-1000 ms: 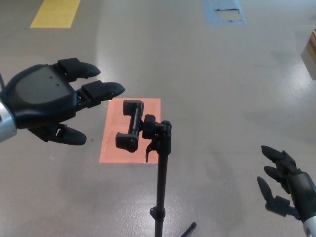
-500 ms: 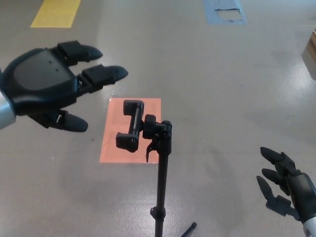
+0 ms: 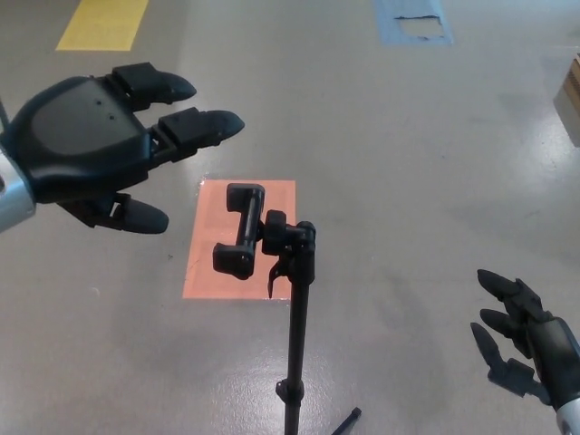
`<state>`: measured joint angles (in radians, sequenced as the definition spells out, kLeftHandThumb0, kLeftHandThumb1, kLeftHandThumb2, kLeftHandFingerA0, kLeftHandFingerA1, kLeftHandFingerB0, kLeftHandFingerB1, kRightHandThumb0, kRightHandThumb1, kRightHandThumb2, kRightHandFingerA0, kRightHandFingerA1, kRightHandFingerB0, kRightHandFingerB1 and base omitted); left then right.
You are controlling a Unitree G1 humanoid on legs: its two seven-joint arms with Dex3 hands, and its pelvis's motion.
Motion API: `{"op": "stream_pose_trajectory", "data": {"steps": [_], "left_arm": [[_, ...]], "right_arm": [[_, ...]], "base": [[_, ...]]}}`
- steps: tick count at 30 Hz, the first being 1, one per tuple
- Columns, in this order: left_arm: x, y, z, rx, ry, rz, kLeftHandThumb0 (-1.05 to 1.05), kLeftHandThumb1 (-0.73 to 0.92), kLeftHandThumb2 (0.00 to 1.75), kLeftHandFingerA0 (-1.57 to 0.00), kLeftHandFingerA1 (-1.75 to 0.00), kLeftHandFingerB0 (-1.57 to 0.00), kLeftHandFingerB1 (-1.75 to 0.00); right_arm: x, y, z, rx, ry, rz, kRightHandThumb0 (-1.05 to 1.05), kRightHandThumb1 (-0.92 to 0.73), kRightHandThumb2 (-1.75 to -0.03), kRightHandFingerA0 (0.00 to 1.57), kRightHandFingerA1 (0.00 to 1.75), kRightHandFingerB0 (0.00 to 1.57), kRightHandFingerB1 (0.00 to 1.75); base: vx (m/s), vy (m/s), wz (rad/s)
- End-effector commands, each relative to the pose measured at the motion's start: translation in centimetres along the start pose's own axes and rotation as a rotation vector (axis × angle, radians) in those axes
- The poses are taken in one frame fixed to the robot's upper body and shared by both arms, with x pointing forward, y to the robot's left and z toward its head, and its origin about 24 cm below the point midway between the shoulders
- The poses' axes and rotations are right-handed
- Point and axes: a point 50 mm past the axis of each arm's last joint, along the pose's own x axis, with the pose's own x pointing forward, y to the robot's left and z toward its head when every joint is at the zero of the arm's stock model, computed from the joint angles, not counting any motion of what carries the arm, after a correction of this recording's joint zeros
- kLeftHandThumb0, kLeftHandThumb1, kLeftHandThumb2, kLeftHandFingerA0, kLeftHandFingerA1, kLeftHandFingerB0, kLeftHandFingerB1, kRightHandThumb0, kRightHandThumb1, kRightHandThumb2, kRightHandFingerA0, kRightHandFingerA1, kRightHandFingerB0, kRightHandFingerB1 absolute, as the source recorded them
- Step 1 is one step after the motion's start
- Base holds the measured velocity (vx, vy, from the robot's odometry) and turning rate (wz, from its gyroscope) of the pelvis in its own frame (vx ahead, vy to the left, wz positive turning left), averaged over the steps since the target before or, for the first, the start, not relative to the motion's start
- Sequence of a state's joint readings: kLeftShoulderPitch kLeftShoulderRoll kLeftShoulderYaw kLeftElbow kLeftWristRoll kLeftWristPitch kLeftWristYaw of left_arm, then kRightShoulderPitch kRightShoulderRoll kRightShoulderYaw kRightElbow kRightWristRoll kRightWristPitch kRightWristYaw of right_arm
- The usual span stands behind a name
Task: The robot uses its left hand to grab the top of a phone stand kept on the floor and tilt it upwards to adjust its angle
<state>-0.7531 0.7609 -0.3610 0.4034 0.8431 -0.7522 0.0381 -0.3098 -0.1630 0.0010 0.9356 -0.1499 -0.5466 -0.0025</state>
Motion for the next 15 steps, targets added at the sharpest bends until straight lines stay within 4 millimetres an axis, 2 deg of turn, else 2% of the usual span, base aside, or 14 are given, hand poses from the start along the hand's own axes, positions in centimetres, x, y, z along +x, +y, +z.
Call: {"op": "stream_pose_trajectory", "data": {"steps": [1, 7, 8, 9, 10, 15], "left_arm": [[0.3, -0.2, 0.2, 0.003, -0.003, -0.020, -0.86, 0.70, 1.05, -0.12, -0.39, -0.02, -0.23], [0.3, -0.7, 0.6, 0.012, -0.018, -0.026, -0.86, 0.71, 1.04, -0.13, -0.42, -0.02, -0.26], [0.3, -0.9, 0.7, 0.018, -0.024, -0.037, -0.85, 0.90, 0.69, -0.19, -0.28, -0.02, -0.21], [0.3, -1.0, 0.7, 0.021, -0.026, -0.043, -0.85, 0.90, 0.69, -0.19, -0.28, -0.02, -0.21], [0.3, -1.1, 0.8, 0.027, -0.030, -0.054, -0.86, 0.72, 1.06, -0.12, -0.40, -0.02, -0.24], [0.3, -1.6, 1.0, 0.039, -0.045, -0.052, -0.87, 0.72, 1.05, -0.14, -0.42, -0.04, -0.27]], "right_arm": [[0.0, -0.5, 0.1, -0.014, -0.011, -0.005, -0.68, -0.86, -0.65, 0.24, 0.37, 0.15, 0.30], [0.0, -0.6, 0.1, -0.005, -0.014, -0.010, -0.67, -0.85, -0.65, 0.24, 0.37, 0.15, 0.30], [0.0, -0.6, 0.1, -0.003, -0.012, -0.012, -0.67, -0.85, -0.65, 0.25, 0.36, 0.15, 0.30], [0.1, -0.6, 0.1, -0.004, -0.010, -0.013, -0.67, -0.85, -0.65, 0.25, 0.36, 0.15, 0.30], [0.1, -0.6, 0.1, -0.005, -0.010, -0.011, -0.67, -0.86, -0.65, 0.24, 0.36, 0.15, 0.30], [0.1, -0.7, 0.1, -0.009, -0.008, -0.013, -0.67, -0.85, -0.65, 0.24, 0.37, 0.15, 0.30]], "base": [[0.00, 0.000, 0.00], [0.00, 0.000, 0.00], [0.00, 0.000, 0.00], [0.00, 0.000, 0.00], [0.00, 0.000, 0.00], [0.00, 0.000, 0.00]]}}
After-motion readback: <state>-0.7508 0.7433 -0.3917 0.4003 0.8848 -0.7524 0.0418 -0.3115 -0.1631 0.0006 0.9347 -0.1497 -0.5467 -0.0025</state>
